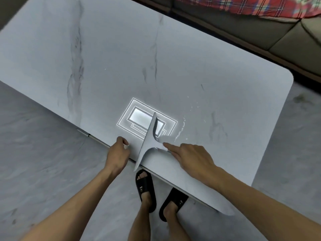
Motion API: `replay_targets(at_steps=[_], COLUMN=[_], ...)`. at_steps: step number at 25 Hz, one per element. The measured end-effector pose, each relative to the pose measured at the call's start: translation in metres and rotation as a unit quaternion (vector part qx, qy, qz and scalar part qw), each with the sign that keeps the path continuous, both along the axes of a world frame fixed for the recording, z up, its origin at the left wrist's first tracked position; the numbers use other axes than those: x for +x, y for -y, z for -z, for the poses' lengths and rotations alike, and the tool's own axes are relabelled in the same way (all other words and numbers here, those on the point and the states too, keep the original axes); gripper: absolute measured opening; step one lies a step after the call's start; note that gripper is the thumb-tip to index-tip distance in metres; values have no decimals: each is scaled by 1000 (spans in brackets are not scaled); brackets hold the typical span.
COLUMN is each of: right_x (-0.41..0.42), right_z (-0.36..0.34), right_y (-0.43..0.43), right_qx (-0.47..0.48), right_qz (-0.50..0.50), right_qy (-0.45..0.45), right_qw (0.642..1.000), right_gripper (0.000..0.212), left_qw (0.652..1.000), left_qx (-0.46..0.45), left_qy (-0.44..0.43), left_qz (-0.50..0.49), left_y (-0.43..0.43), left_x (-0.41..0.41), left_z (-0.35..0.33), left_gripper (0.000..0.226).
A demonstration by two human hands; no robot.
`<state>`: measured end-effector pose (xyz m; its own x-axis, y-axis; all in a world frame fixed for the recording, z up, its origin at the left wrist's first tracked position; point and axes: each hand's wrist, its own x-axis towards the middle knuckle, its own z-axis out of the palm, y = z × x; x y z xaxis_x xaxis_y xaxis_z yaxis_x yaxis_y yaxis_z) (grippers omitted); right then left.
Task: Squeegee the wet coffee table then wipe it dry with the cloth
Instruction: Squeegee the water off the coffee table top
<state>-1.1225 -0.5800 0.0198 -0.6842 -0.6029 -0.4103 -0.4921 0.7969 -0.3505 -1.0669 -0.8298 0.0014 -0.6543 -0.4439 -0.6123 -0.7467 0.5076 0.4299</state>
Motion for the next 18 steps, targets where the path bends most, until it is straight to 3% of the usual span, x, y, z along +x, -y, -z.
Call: replay_targets(at_steps=[3, 6, 9, 12, 15, 18], right_x=[16, 18, 18, 15, 13, 12], right_z=[20, 40, 48, 31, 2, -16], right_y=[44, 28, -37, -104, -143, -136], right_qx=[-4, 14, 14, 69, 107, 99], right_qz=[-71, -102, -88, -50, -12, 0], right_qy=[15, -9, -57, -51, -37, -19], right_qw=[997, 995, 994, 995, 994, 995], right_gripper=[55, 62, 64, 40, 66, 48], left_qw=[1000, 998, 989, 978, 975, 978], left_qx=[-7, 20, 53, 79, 76, 64], left_qy=[15, 47, 95, 125, 141, 130], left_qz=[15, 43, 98, 144, 156, 149], left_y=[1, -6, -23, -46, -56, -52], left_x=[11, 19, 22, 16, 8, 9], left_z=[2, 15, 25, 29, 28, 26], left_gripper=[17, 19, 23, 19, 16, 17])
